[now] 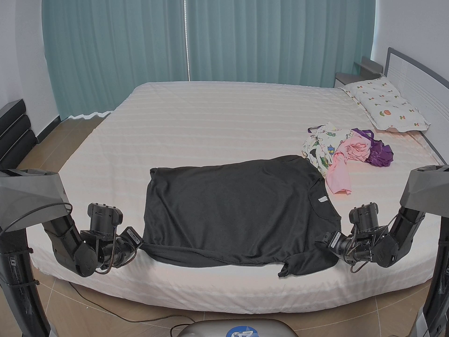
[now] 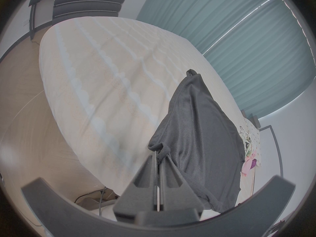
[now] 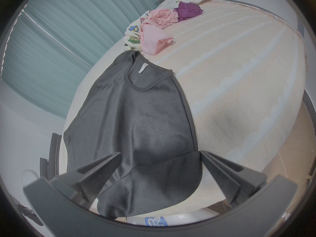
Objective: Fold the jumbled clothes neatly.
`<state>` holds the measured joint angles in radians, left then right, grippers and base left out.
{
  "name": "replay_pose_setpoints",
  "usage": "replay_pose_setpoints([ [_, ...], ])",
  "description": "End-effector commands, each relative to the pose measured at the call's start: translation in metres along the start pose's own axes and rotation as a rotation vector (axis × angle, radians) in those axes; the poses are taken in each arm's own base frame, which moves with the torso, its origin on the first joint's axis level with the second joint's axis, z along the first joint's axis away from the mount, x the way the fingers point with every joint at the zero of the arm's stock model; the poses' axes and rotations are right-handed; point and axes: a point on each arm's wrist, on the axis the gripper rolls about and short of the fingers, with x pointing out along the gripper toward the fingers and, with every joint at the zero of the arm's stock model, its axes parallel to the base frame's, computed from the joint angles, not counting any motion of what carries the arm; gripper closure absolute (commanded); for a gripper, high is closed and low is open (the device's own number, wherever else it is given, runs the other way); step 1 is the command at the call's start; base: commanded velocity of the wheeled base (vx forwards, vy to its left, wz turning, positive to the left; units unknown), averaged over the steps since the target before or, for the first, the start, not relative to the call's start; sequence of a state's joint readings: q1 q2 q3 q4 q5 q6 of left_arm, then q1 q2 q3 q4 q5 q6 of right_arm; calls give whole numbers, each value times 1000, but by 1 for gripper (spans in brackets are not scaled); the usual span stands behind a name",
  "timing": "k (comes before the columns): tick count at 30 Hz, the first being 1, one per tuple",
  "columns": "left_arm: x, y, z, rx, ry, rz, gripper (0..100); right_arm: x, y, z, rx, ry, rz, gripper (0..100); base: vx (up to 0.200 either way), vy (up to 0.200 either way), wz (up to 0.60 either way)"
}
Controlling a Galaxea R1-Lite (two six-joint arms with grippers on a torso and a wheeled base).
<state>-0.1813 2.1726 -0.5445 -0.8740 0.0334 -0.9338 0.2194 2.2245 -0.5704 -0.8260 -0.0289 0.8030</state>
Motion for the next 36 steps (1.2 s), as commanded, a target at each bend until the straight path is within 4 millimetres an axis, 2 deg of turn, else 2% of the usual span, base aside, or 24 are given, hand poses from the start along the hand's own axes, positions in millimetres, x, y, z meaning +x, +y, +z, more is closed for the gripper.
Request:
replay_pose_setpoints([
  [1, -1, 0, 0, -1, -1, 0, 100, 9, 1, 5, 6, -6, -3, 100, 0, 0, 0],
  [5, -1, 1, -1, 0, 1, 2, 100, 3, 6, 17, 18, -49, 30, 100, 0, 0, 0],
  [9, 0, -1, 2, -5, -6, -6, 100, -6, 17, 37, 35, -109, 86, 100, 0, 0, 0],
  [15, 4, -7, 8, -62, -40, -35, 100, 0, 30, 56, 41, -166, 132, 100, 0, 0, 0],
  [23, 9, -8, 19, -106, -107, -96, 100, 32, 47, 73, 39, -203, 169, 100, 0, 0, 0],
  [31, 14, -6, 23, -120, -154, -96, 100, 57, 57, 72, 33, -209, 185, 100, 0, 0, 0],
  [32, 14, -6, 23, -120, -154, -95, 100, 58, 57, 71, 32, -207, 185, 0, 0, 0, 0],
  [36, 17, -4, 24, -123, -166, -86, 100, 64, 57, 62, 25, -187, 181, 0, 0, 0, 0],
])
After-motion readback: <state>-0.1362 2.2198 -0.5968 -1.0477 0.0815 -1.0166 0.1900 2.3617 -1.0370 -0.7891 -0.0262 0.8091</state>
